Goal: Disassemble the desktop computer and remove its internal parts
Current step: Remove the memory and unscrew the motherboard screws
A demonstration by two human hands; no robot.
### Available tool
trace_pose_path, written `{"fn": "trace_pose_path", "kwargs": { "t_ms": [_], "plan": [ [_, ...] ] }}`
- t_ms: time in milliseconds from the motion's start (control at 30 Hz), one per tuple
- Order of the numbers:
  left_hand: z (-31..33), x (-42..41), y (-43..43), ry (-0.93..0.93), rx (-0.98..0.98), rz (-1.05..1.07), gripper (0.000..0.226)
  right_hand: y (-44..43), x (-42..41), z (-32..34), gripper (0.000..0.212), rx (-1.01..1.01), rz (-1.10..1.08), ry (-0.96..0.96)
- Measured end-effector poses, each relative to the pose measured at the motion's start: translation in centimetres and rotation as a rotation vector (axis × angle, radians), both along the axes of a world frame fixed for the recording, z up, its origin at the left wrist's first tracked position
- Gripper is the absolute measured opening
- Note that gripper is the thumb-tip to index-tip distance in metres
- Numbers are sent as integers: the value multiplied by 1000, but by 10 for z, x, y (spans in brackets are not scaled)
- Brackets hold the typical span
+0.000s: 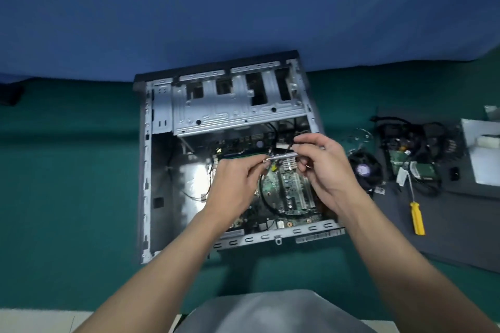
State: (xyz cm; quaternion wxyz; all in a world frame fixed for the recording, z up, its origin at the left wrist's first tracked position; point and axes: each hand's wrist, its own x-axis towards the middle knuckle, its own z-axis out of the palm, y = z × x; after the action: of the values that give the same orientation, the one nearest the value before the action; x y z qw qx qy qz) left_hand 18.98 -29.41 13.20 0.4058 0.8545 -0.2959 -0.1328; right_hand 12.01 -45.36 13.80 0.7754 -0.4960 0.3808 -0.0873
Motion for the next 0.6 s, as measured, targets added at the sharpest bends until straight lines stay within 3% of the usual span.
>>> {"fn": "trace_pose_path", "kwargs": {
  "t_ms": [133,200,333,500,600],
  "plan": [
    [7,-10,-25,18,11,-25,20,-22,-22,1,14,104,-108,-99],
    [13,-18,-41,9,8,-47,22,-36,-35,2,13,250,-224,-205],
    [24,-39,-74,-269,72,-217,12,-54,-52,0,20,523,-452,-364],
    [27,-72,-112,-602,208,-373,5,-50,-66,-9,27,637,-505,-294],
    [16,-85,-122,-673,281,-448,7,-46,-77,-13,33,703,-525,-301]
  ]
}}
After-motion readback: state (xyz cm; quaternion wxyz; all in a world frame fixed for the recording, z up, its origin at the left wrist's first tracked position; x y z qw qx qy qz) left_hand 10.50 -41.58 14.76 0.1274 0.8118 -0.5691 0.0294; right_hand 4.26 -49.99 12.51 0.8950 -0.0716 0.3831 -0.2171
